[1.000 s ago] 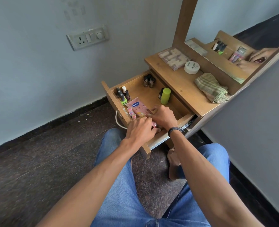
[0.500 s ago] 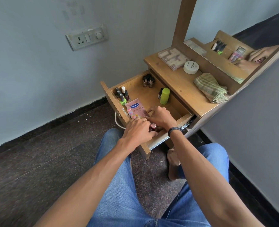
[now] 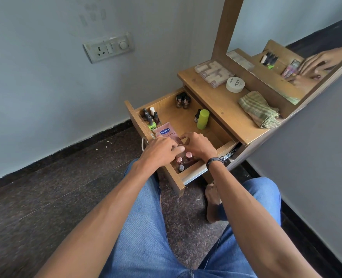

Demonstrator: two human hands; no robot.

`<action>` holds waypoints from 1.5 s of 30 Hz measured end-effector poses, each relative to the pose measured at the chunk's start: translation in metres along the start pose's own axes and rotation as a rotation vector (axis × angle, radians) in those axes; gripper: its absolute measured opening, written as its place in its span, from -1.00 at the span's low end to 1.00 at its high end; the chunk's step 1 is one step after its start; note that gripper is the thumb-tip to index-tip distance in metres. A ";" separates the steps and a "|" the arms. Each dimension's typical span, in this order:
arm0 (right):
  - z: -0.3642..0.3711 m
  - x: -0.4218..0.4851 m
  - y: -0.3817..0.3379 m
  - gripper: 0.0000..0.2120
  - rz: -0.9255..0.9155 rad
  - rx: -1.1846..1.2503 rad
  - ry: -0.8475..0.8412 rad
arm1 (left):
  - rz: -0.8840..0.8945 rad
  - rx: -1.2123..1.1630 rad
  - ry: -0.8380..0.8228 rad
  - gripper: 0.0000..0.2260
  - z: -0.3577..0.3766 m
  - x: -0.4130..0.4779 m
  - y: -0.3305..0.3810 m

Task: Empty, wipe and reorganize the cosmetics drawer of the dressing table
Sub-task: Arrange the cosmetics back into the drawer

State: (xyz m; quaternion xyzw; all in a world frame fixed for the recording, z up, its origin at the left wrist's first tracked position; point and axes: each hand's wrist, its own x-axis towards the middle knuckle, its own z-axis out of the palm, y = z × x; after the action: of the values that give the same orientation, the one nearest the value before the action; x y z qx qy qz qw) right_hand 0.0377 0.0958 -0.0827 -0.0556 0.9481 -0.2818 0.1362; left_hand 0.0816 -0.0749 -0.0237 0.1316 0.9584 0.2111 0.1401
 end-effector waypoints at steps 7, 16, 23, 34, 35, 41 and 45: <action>0.000 -0.001 0.001 -0.54 0.030 0.059 0.106 | -0.010 -0.033 0.089 -0.76 0.006 0.007 -0.011; -0.010 -0.021 0.006 -0.89 0.066 0.414 0.565 | 0.056 -0.052 0.235 -0.73 0.004 0.019 -0.006; -0.082 -0.037 0.029 -0.87 -0.068 0.015 1.000 | 0.089 -0.069 0.267 -0.72 0.005 0.040 -0.001; -0.133 -0.012 0.075 -0.68 0.209 -0.303 0.734 | 0.123 0.082 0.283 -0.73 0.028 0.042 -0.014; -0.137 -0.006 0.072 -0.66 0.212 -0.300 0.718 | 0.118 0.093 0.305 -0.73 0.029 0.042 -0.013; -0.168 0.047 0.061 -0.47 0.220 -0.206 0.505 | 0.037 0.171 0.323 -0.68 0.033 0.044 -0.016; -0.168 0.068 0.059 -0.53 0.240 -0.260 0.443 | -0.008 0.242 0.309 -0.67 0.034 0.045 -0.014</action>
State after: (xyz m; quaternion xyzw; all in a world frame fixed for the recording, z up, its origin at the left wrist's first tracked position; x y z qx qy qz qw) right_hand -0.0780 0.2199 0.0040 0.1033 0.9827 -0.1450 -0.0504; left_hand 0.0483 -0.0604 -0.0695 0.1095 0.9874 0.1116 -0.0246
